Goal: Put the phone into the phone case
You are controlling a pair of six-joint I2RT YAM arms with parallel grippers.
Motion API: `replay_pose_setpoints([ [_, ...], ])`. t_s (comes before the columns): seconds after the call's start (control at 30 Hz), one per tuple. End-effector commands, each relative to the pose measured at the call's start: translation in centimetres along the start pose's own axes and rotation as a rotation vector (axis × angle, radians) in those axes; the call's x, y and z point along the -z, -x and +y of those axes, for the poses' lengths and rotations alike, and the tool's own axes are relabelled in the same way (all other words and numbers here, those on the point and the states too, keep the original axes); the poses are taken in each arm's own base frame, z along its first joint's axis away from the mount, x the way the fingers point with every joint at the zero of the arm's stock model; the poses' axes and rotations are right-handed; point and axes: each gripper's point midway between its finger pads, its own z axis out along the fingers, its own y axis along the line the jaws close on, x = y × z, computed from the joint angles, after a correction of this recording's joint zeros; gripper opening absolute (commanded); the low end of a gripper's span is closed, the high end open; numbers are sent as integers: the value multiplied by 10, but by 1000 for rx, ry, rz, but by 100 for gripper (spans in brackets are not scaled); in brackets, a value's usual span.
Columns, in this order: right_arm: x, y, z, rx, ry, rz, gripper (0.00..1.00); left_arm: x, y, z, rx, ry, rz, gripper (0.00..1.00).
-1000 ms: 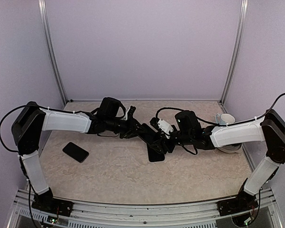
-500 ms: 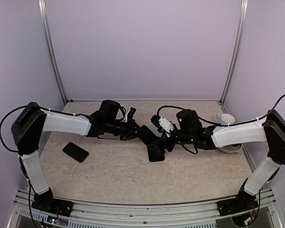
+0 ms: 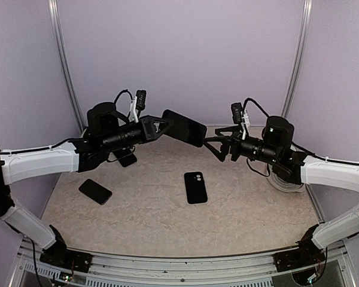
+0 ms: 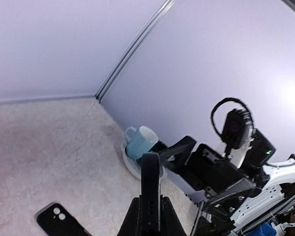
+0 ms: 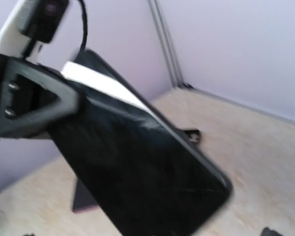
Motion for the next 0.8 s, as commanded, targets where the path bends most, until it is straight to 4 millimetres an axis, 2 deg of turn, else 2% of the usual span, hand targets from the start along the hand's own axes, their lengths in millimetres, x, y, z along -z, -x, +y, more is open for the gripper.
replay_pose_setpoints([
  [0.0, 18, 38, 13, -40, 105, -101, 99, 30, 48, -66, -129, -169, -213, 0],
  [0.07, 23, 46, 25, -8, 175, -116, 99, 42, 54, -82, -144, -209, -248, 0],
  [0.2, 21, 46, 47, 22, 309, -88, 95, 51, 54, -105, -157, -293, -262, 0],
  [0.33, 19, 44, 57, 19, 376, -77, 90, 47, 48, -118, -164, -335, -248, 0],
  [0.53, 22, 53, 64, 27, 404, -109, 82, 34, 34, -120, -149, -370, -194, 0],
  [0.6, 22, 57, 67, 24, 420, -122, 75, 30, 29, -121, -148, -382, -175, 0],
  [0.7, 21, 60, 71, 23, 451, -121, 52, 22, 22, -119, -165, -361, -150, 0],
  [0.77, 21, 59, 72, 18, 463, -116, 42, 23, 22, -116, -164, -352, -166, 0],
])
